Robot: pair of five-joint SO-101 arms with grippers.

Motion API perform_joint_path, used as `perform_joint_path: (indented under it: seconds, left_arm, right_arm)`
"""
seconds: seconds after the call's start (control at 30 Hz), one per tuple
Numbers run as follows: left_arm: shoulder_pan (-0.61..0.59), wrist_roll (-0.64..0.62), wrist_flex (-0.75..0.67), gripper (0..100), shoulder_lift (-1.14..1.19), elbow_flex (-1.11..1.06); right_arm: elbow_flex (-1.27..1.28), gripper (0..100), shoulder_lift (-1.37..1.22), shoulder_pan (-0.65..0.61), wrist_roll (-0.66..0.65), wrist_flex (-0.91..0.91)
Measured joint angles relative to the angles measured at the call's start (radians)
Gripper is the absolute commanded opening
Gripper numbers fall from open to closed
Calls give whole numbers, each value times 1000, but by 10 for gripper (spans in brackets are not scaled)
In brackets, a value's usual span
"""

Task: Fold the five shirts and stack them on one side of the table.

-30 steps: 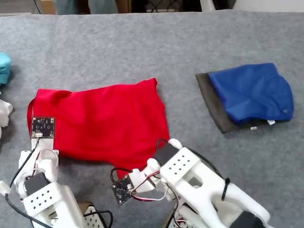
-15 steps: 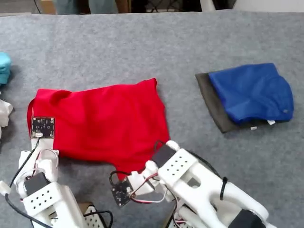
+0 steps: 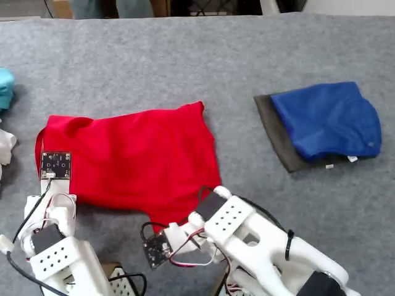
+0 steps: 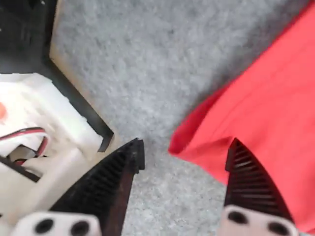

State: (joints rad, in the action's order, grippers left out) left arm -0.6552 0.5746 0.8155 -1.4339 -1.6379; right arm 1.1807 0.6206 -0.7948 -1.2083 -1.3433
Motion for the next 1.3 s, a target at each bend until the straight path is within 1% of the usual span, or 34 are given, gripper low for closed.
perform_joint_path:
  seconds: [0.13,0.2,0.37,0.47,0.7,0.8,0.87,1.03,1.3]
  left_arm:
    - [0,0,0,122,0,0]
    - [0,0,0,122,0,0]
    - [0,0,0,122,0,0]
    - [0,0,0,122,0,0]
    - [0,0,0,122,0,0]
    - [0,0,0,122,0,0]
    - [0,0,0,122,0,0]
    - [0,0,0,122,0,0]
    - [0,0,0,122,0,0]
  right_arm:
    - [0,111,0,32,3,-3]
    - [0,89,0,38,3,-3]
    - [0,175,0,37,3,-3]
    - [0,205,0,37,3,-3]
    - [0,205,0,35,3,-3]
    - [2,205,0,6,3,-2]
    - [11,205,0,-12,3,12]
    - [43,205,0,-12,3,60]
    - [31,205,-106,-11,3,118]
